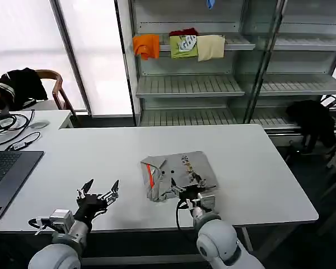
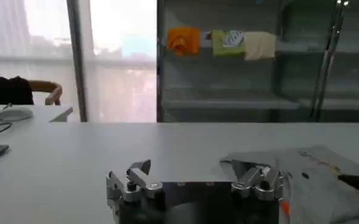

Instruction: Fold and organize the clothes.

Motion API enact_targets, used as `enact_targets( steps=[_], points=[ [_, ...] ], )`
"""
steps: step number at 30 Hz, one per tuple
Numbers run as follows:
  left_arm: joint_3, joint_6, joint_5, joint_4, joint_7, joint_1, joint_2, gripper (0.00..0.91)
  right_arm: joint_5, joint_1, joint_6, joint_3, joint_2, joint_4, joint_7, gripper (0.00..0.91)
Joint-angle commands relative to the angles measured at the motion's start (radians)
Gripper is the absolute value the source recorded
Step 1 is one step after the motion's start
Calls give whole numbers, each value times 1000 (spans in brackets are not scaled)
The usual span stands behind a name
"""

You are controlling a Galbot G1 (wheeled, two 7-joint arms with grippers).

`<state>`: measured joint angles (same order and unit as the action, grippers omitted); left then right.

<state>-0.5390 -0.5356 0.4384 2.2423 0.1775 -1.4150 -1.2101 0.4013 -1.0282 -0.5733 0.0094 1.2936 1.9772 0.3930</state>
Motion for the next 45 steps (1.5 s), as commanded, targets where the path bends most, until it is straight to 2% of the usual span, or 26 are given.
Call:
enact_targets(
  steps=[1, 15, 21, 27, 34, 38, 45],
  points=[
    [-3, 0, 0, 8, -3, -4, -1, 907, -49, 33, -5, -82, 40, -106, -4, 907],
    [6, 0, -3, 5, -4, -7, -13, 907, -44, 31, -6, -60, 43, -114, 6, 907],
    [13, 8, -15, 13, 4, -5, -49, 907, -30, 15, -1, 20, 39, -37, 9, 907],
    [63, 25, -36, 43, 26, 4, -113, 907, -90, -5, 28, 147, -28, 103, 24, 907],
    [106, 87, -90, 33, 35, 18, -149, 907, -84, -64, 35, 276, -84, 154, 21, 907],
    [113, 100, -167, 27, 29, 15, -154, 907, -80, -110, 55, 306, -91, 166, 18, 907],
    [123, 118, -193, 33, 19, -7, -154, 907, -76, -136, 59, 351, -80, 188, 25, 907]
  ],
)
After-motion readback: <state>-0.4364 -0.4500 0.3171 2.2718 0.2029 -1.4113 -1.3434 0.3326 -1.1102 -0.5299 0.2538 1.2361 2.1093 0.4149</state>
